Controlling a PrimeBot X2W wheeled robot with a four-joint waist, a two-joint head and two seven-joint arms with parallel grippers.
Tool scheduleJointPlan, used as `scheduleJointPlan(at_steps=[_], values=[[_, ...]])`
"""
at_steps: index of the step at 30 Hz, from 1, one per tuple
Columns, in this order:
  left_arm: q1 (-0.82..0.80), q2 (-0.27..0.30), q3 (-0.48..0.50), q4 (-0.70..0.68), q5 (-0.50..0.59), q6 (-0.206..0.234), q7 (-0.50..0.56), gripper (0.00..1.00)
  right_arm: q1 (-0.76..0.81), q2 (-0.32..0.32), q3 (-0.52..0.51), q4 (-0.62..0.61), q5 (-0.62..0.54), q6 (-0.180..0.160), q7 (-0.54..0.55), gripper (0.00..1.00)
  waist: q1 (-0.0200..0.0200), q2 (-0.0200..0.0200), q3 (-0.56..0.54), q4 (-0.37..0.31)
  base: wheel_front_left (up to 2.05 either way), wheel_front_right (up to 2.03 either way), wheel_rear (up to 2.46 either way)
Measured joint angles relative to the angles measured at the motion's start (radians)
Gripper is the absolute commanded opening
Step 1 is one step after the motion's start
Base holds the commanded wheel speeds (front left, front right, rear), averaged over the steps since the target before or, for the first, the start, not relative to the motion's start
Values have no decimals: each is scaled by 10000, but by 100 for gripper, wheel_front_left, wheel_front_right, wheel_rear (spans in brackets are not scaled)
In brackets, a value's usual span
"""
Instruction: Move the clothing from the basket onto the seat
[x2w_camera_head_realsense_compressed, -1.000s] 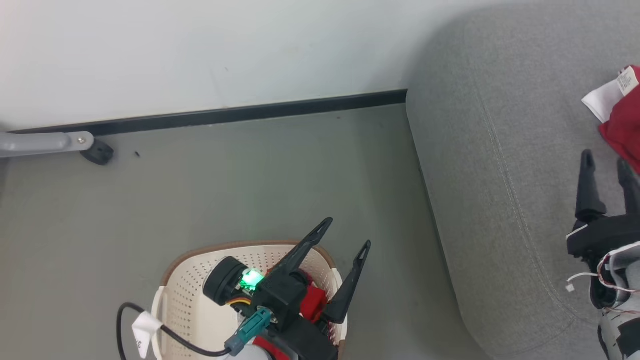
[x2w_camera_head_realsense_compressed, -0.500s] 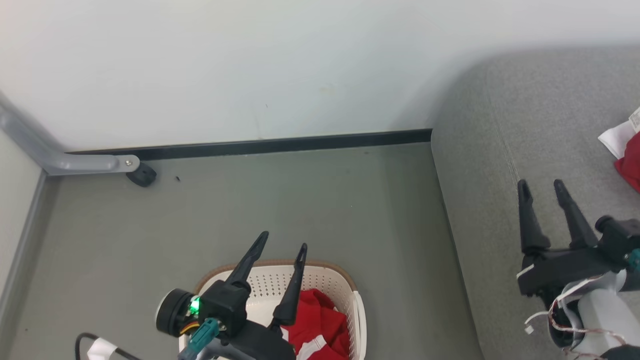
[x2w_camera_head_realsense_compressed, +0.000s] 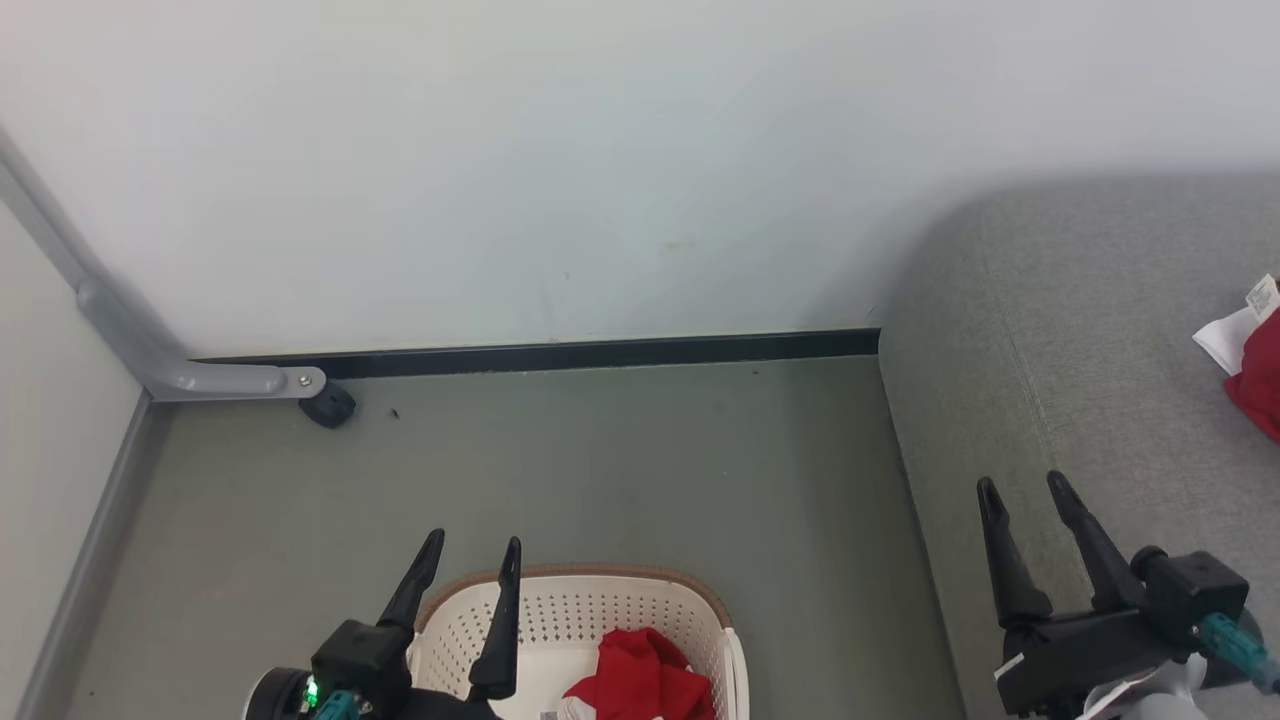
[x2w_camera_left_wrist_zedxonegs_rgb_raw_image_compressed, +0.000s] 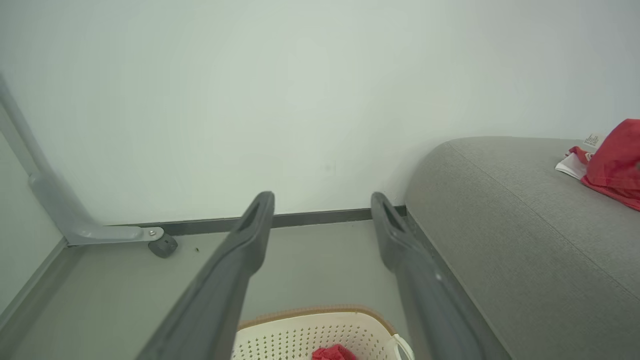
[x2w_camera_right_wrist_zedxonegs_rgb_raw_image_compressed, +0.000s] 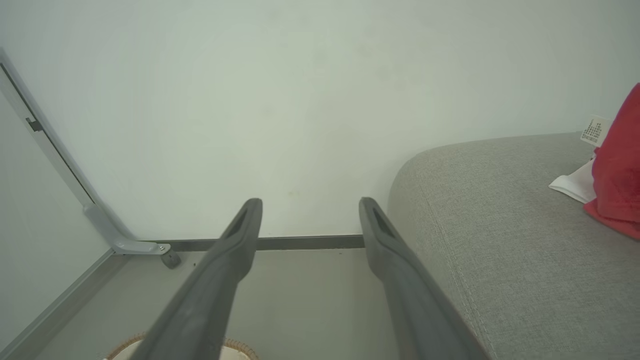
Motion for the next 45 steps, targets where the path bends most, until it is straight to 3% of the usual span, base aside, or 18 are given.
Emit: scheduleJointPlan(at_steps=[18, 45], values=[[1049, -161, 788, 268, -94, 107, -90, 100, 1926, 35, -92, -1124, -90, -94, 0, 100, 0, 0, -857, 61, 0, 0, 0], [1243, -408, 1129, 255, 13, 169, -176, 100, 2325, 25, -88, -1977, -148, -236, 0, 100, 1, 1, -813, 52, 0, 0, 0]])
